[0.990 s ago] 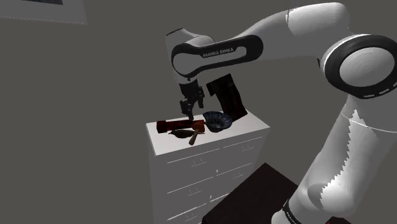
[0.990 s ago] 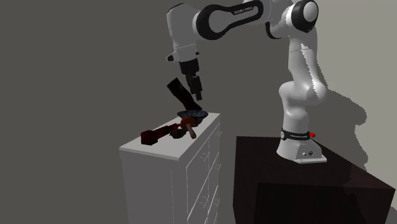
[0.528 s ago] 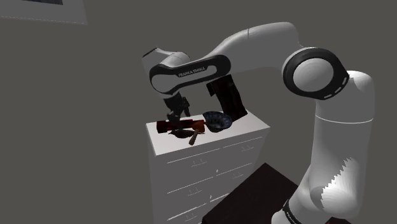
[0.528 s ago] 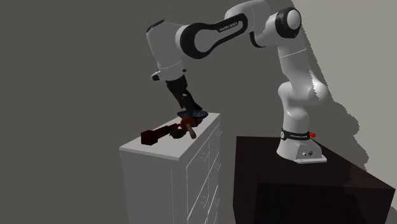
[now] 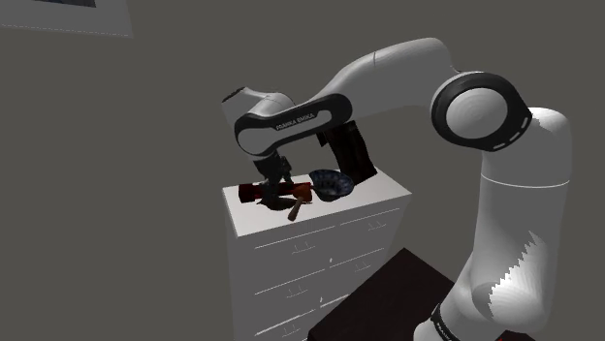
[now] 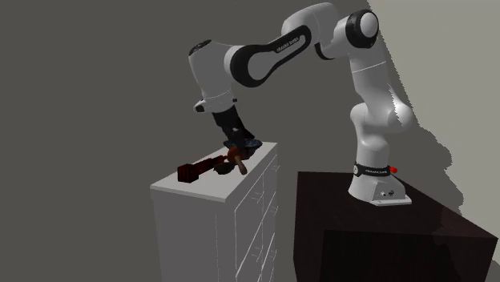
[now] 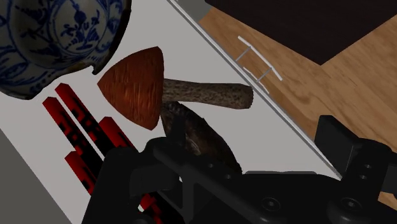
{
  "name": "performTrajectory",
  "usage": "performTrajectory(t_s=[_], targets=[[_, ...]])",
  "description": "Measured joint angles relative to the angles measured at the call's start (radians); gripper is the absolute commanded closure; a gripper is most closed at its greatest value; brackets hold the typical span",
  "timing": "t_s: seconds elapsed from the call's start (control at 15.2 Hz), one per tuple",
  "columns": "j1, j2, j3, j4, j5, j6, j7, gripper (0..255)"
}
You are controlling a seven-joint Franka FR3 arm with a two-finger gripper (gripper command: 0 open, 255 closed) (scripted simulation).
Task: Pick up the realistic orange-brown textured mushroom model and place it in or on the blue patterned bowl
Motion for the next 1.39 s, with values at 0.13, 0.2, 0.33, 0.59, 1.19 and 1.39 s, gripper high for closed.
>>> performTrajectory(t_s=[0.13, 0.2, 0.33, 0.59, 1.19, 1.39], targets=[[0.000, -0.001, 0.000, -0.004, 0.000, 0.003, 0.000, 0], [-0.001, -0.001, 0.000, -0.004, 0.000, 0.003, 0.000, 0], [-0.001, -0.001, 0.000, -0.005, 0.000, 0.004, 0.000, 255], [-0.001, -0.001, 0.000, -0.005, 0.000, 0.004, 0.000, 255], [-0.047, -0.050, 0.000, -0.061, 0.032, 0.068, -0.092, 0], [-0.152, -0.132, -0.013, -0.156, 0.127, 0.200, -0.344, 0]])
